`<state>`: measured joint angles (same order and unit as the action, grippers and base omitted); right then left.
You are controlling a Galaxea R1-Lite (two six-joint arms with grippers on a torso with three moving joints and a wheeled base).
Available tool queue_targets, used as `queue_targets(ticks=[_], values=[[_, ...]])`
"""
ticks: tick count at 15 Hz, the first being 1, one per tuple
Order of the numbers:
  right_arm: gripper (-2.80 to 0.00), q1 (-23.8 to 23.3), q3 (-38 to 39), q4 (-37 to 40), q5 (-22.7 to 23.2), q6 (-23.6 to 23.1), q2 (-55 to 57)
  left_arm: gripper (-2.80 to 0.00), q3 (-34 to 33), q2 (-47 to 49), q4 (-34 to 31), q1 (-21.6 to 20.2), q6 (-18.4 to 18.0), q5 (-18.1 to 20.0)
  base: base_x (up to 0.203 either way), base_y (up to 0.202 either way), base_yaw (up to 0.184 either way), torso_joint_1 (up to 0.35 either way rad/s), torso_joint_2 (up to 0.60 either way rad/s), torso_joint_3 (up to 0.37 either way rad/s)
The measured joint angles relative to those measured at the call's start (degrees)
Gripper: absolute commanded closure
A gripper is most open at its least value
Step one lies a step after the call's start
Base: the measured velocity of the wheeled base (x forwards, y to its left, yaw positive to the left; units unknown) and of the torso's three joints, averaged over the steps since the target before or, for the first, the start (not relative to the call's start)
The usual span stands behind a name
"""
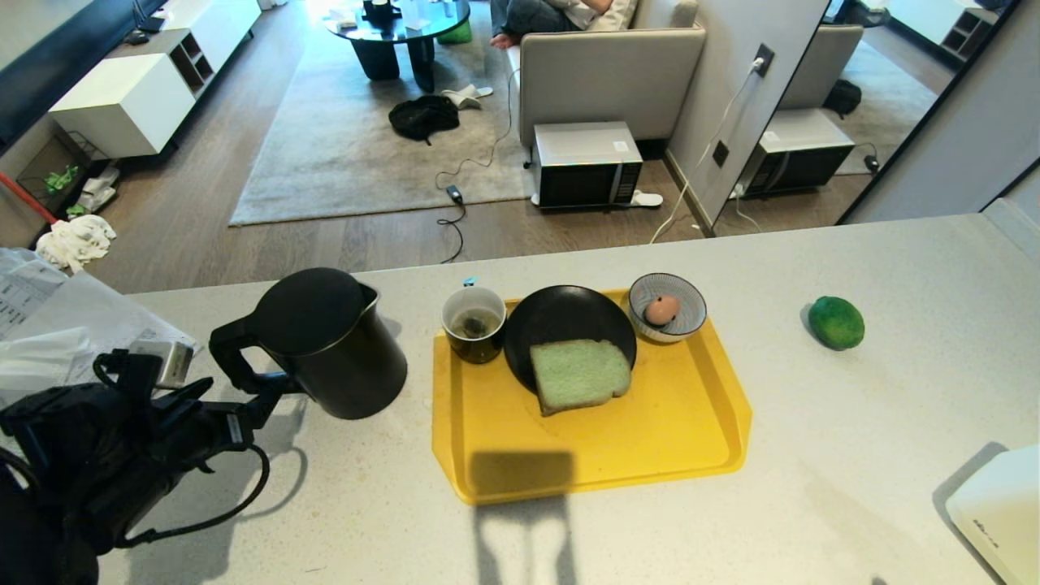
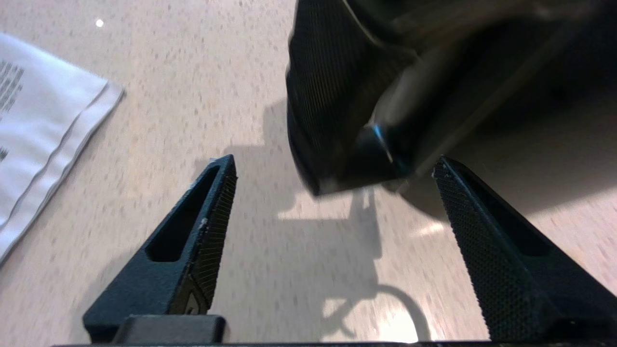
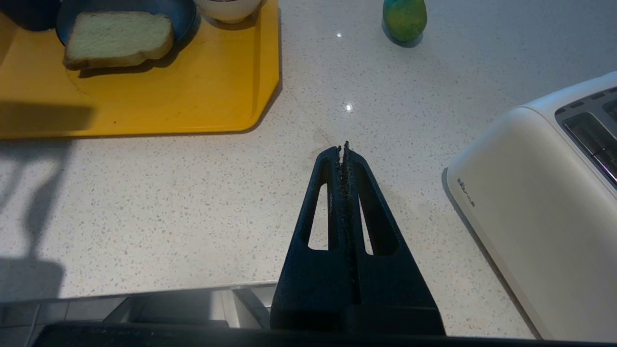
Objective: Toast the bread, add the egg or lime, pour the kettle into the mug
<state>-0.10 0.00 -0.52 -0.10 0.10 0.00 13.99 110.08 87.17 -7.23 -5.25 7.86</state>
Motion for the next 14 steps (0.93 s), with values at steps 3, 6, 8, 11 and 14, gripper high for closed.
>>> queue_targets(ticks=[3,6,8,11,14], values=[[0.00,0.0,0.0,0.0,0.0,0.0,0.0,-2.80,-5.1,-4.0,0.0,1.1,-0.3,-0.1,0.000,0.000,0.000,0.000,0.00,0.000],[0.00,0.0,0.0,0.0,0.0,0.1,0.0,0.00,-9.2,-9.5,0.0,2.7,-0.5,-0.1,0.000,0.000,0.000,0.000,0.00,0.000],[0.00,0.0,0.0,0.0,0.0,0.0,0.0,0.00,-11.0,-14.5,0.0,4.3,-0.6,-0.1,0.000,0.000,0.000,0.000,0.00,0.000],[0.00,0.0,0.0,0.0,0.0,0.0,0.0,0.00,-12.3,-22.5,0.0,7.0,-1.9,-0.1,0.000,0.000,0.000,0.000,0.00,0.000],[0.00,0.0,0.0,0.0,0.0,0.0,0.0,0.00,-12.4,-29.4,0.0,8.0,-4.6,0.0,0.000,0.000,0.000,0.000,0.00,0.000]])
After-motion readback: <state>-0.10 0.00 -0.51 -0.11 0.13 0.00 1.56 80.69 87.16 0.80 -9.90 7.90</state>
